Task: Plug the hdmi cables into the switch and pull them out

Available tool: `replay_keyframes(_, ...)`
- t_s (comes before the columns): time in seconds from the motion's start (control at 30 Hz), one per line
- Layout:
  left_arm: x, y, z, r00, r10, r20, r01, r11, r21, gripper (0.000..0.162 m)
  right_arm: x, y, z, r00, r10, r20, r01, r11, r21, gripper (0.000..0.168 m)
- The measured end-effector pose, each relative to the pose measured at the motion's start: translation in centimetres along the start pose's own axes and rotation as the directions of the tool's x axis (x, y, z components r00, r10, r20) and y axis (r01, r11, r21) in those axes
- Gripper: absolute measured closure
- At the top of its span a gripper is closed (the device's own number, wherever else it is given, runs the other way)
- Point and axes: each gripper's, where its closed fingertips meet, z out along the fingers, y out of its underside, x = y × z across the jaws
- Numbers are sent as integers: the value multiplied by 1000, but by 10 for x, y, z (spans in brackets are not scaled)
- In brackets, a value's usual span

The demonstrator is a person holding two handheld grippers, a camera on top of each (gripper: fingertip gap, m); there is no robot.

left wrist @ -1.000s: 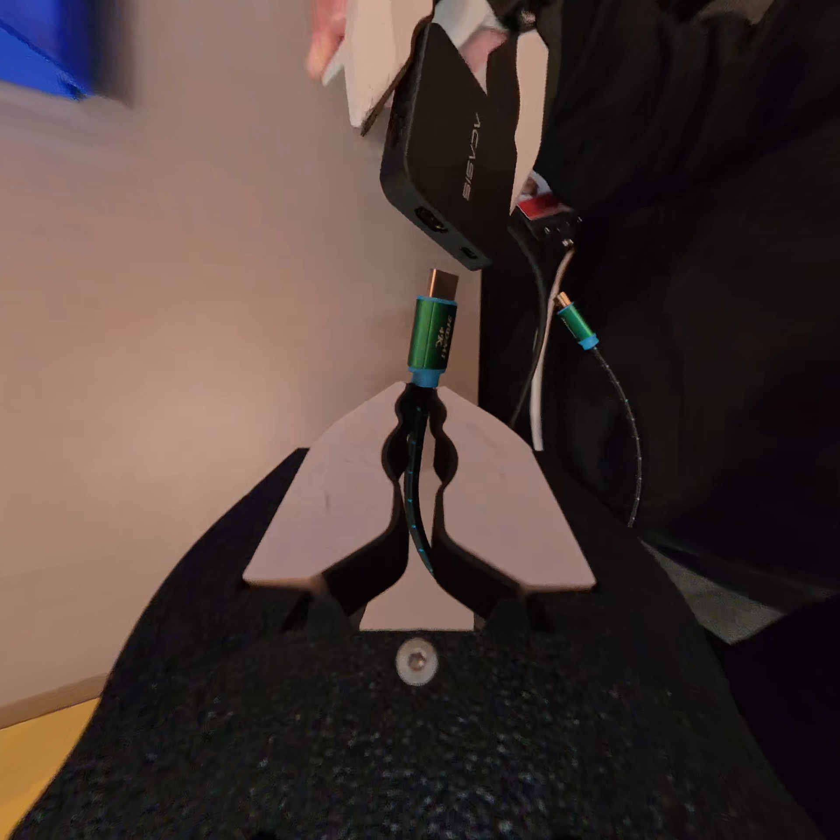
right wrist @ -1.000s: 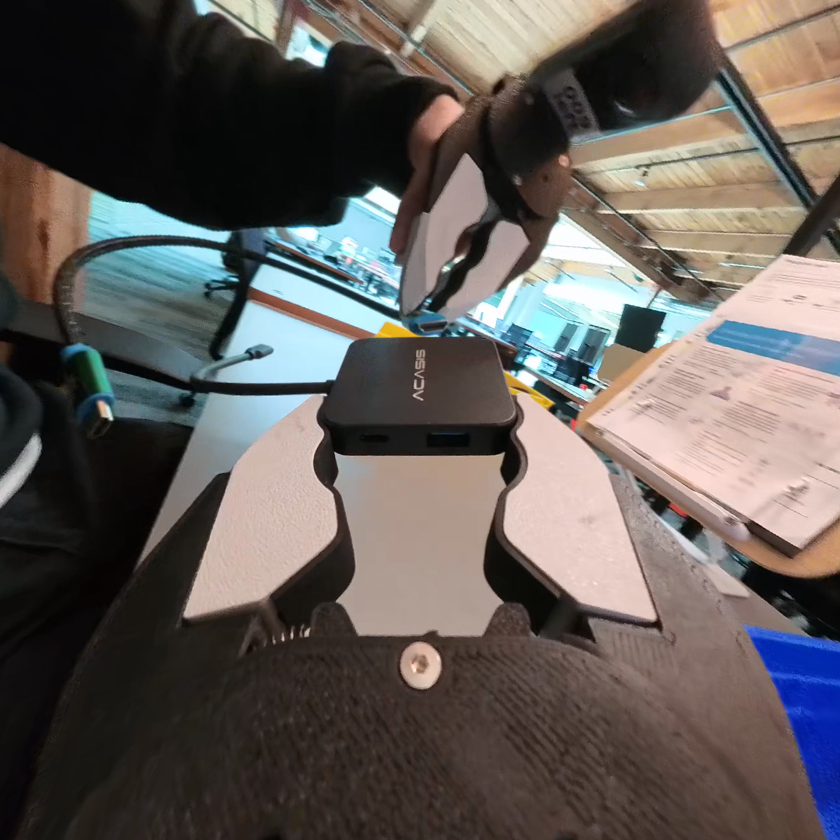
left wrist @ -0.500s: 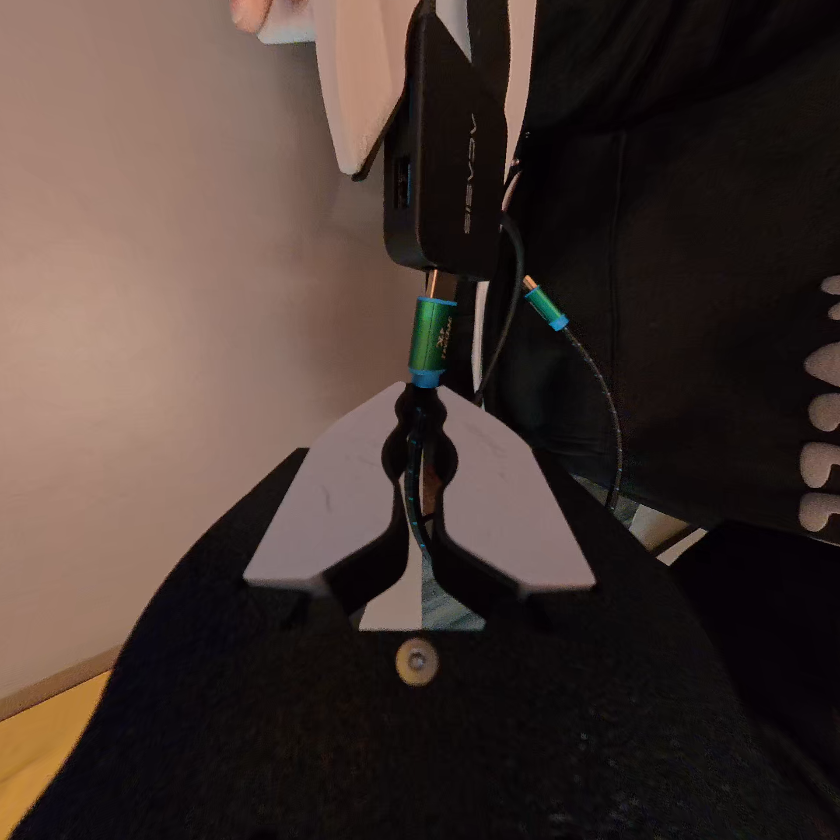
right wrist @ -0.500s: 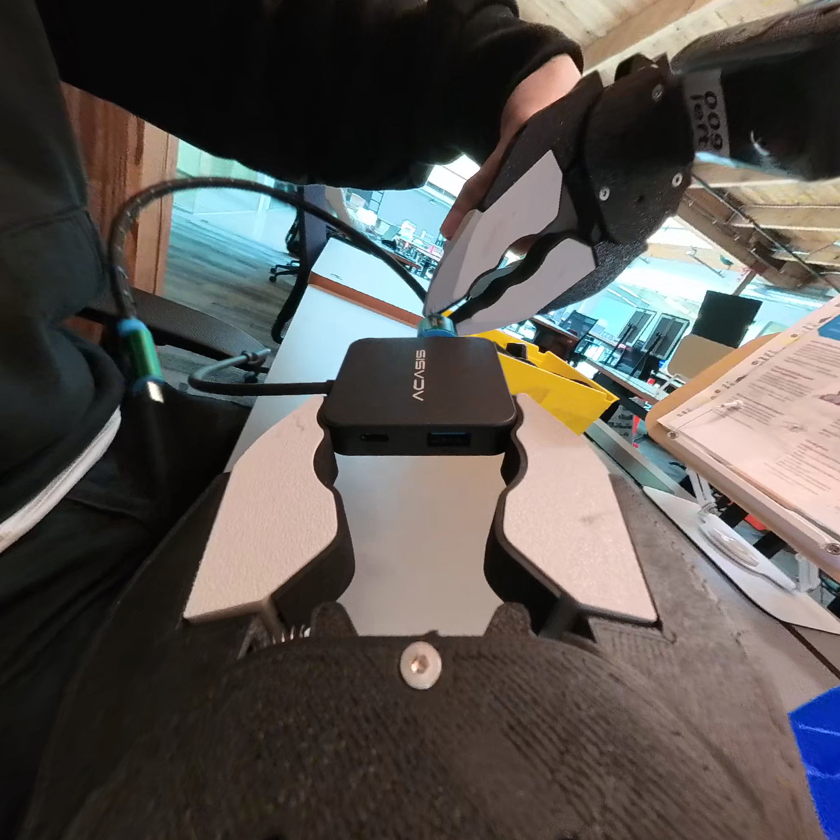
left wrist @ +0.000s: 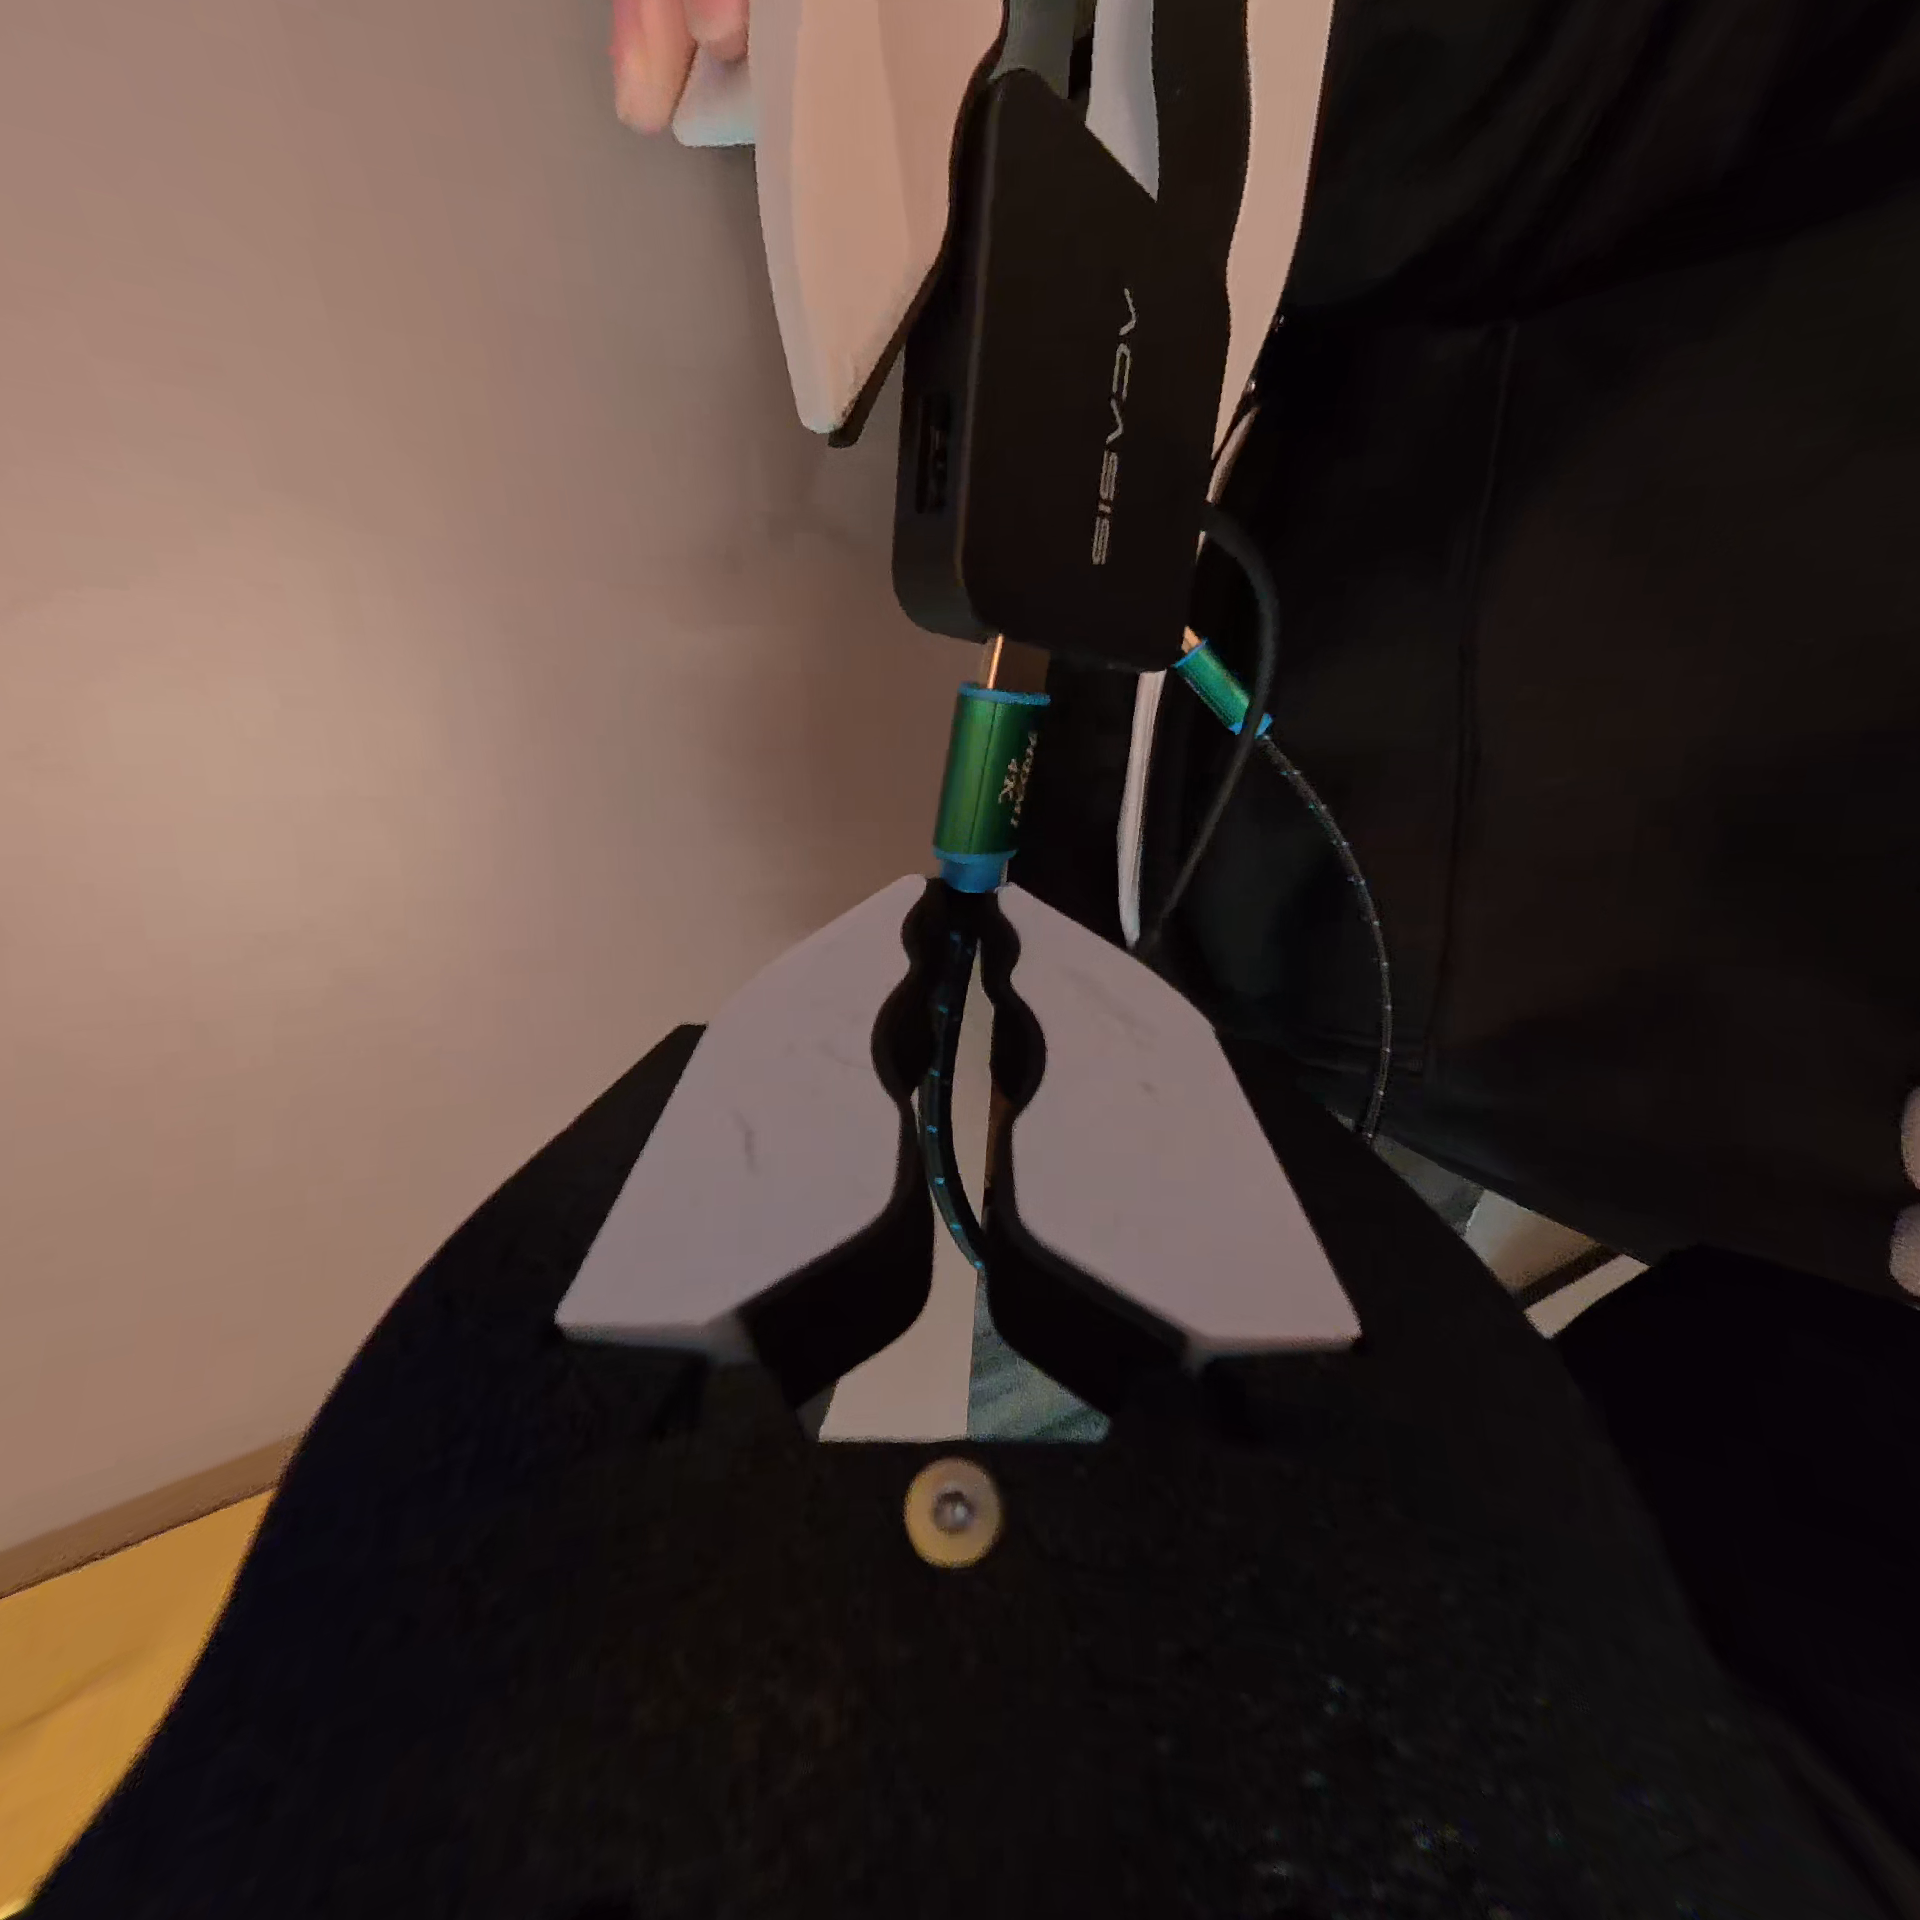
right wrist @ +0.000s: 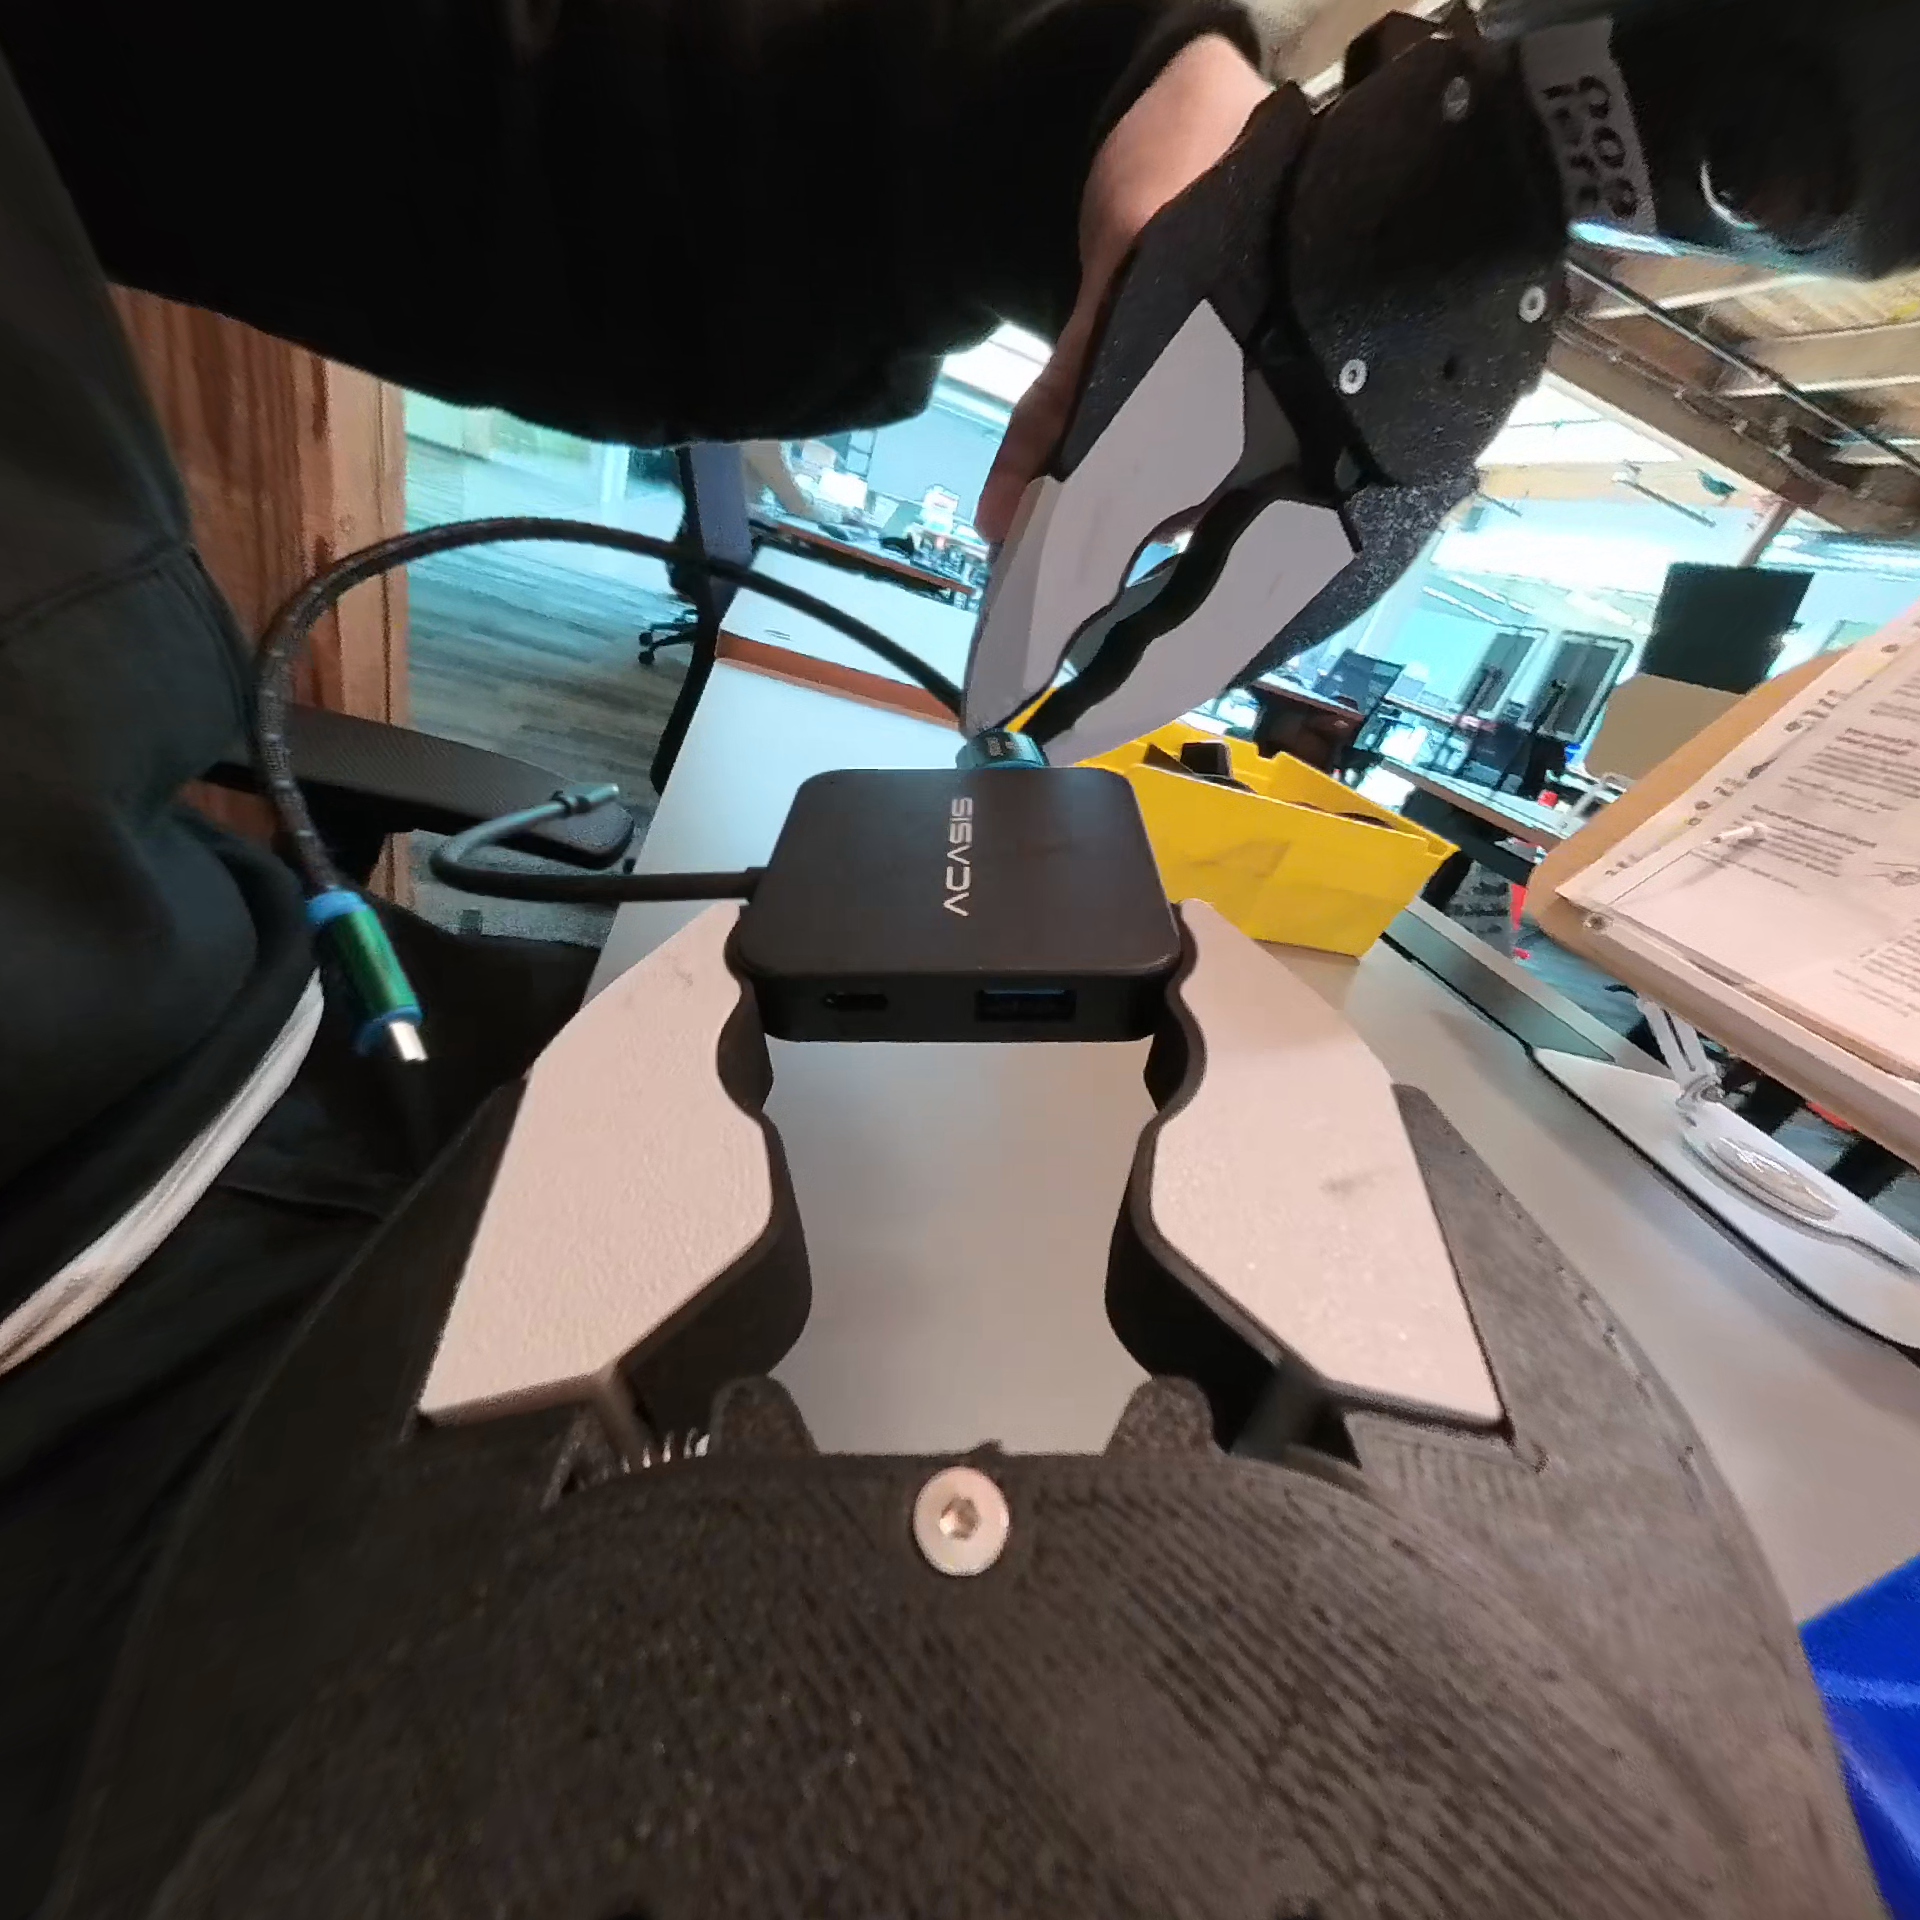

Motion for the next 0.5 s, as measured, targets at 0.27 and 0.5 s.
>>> replay_keyframes(0.27, -9, 4, 10, 999, -22, 39, 24, 998, -56, 157, -2, 16, 2, 1000, -17, 12, 19, 990, -138, 96)
replay_keyframes(0.5, -3, -21, -6, 996, 59, 69, -69, 984, 164, 156, 9, -1, -14, 997, 67, -28, -67, 997, 25, 96)
